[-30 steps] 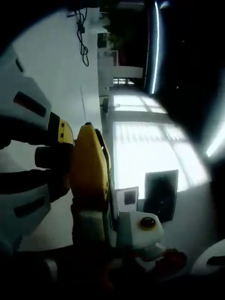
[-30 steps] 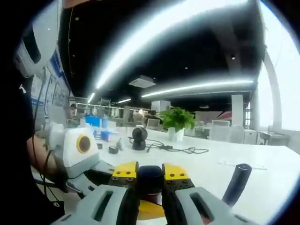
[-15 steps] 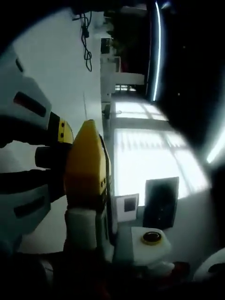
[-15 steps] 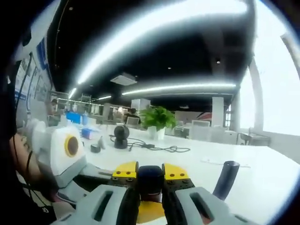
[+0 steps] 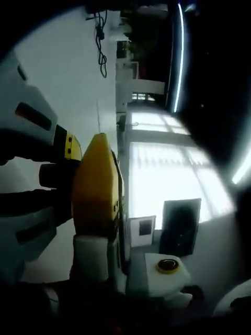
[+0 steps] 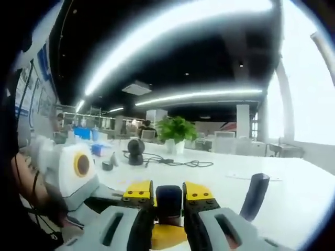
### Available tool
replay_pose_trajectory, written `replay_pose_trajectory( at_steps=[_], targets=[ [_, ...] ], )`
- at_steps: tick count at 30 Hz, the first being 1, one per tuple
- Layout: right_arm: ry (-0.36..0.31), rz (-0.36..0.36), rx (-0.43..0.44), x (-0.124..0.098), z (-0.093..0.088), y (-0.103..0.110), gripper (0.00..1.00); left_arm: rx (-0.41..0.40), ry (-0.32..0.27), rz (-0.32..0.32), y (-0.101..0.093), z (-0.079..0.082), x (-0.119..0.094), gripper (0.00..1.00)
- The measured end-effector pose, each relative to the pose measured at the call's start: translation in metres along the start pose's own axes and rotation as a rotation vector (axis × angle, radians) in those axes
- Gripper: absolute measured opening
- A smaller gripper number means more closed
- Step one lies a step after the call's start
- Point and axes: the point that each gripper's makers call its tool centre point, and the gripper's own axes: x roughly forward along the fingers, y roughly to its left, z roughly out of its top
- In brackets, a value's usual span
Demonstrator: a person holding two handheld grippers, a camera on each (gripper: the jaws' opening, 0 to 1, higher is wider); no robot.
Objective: Pick up cosmetic bottle twist off cap place on table pick up cap screw tight cap place on table
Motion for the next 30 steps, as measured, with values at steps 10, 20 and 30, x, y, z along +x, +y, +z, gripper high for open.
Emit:
replay_pose_trajectory(
  at_steps=[10,20,30],
  targets=[
    [0.022,0.067,0.064,-0.007,-0.006,-0.008,0.29,-0.060,0.008,-0.072,0.000,-0.004,0.001,0.09],
    [-0.053,0.312,0.061,-0.040,0.018,-0.012,0.27,-0.060,0.028,-0.193,-0.014,-0.004,-0.001,0.09],
    [-0.021,0.574,0.060,-0.061,0.019,0.007,0.27,-0.027,0.008,-0.372,-0.049,0.006,-0.011,0.09]
  ],
)
